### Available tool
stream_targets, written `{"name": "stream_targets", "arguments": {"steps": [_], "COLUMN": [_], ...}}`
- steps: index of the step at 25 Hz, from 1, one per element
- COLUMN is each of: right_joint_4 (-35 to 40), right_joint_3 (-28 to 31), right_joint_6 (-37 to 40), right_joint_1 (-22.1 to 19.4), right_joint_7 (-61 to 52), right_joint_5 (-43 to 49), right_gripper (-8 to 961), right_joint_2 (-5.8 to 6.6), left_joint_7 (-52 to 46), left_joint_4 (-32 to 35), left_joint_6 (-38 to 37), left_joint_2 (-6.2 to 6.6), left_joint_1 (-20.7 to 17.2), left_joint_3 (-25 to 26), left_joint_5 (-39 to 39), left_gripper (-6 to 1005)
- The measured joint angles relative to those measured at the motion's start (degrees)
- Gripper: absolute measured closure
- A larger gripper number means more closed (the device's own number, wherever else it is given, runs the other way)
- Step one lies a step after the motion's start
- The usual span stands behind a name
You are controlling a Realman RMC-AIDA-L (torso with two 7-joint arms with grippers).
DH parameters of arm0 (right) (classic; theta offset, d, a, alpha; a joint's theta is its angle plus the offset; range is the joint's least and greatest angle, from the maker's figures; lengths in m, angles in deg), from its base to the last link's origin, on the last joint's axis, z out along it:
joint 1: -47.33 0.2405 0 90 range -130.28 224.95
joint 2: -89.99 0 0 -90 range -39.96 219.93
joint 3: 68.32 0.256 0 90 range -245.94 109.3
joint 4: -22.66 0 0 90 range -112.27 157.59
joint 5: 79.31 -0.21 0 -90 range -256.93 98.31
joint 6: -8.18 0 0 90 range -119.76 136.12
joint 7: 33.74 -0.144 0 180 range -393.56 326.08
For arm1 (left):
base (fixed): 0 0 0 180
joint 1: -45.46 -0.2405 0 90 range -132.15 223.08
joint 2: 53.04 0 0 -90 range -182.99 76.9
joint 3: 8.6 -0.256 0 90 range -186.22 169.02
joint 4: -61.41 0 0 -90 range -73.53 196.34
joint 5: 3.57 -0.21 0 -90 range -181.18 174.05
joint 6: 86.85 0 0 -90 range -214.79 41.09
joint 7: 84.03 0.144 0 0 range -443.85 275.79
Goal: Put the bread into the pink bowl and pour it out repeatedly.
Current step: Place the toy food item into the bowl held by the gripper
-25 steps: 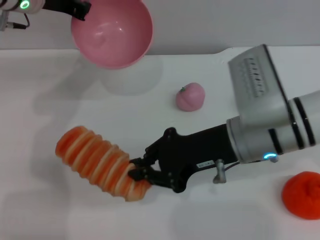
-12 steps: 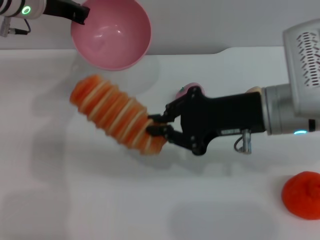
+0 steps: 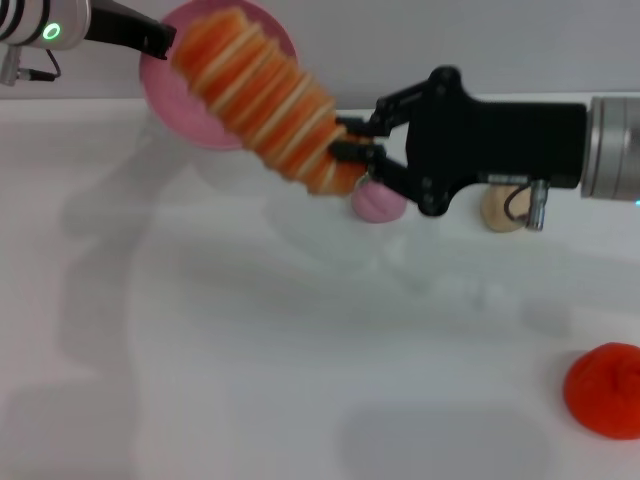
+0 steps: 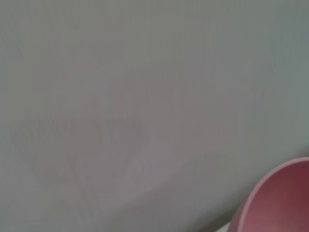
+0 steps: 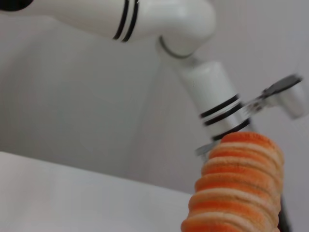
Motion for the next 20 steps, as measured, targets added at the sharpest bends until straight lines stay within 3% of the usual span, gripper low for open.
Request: {"name": "stream_targets", "arguments": {"steps": [7,12,20], "right_joint_4": [-1.8,-8.9,-20.4], "right_joint_3": [0.8,0.3,-5.8], "right_joint_6": [9.7,15.9,23.1], "right_joint_1": [-0.4,0.5,4.7], "right_joint_7": [6.3,15.5,26.7], "right_joint_5": [-4.0,-12.9,-21.9], "right_gripper": [848,848,849], "right_joint_2": [-0.05,-0.13,-0.33], "left_joint_7": [-0.1,-0.9,-5.3], "left_joint_4": [-0.2,-0.3,-0.3], "left_joint_6": [-0.9,-2.4,-2.8], "left_joint_2": [-1.17,-1.71,-1.87], "left_joint_1": [-0.6,-0.6,-0.9], "left_joint_3": [-0.4,-1.5,-10.7], "left_joint_5": [0.0,0.2,2.3], "left_gripper": [956,956,956]}}
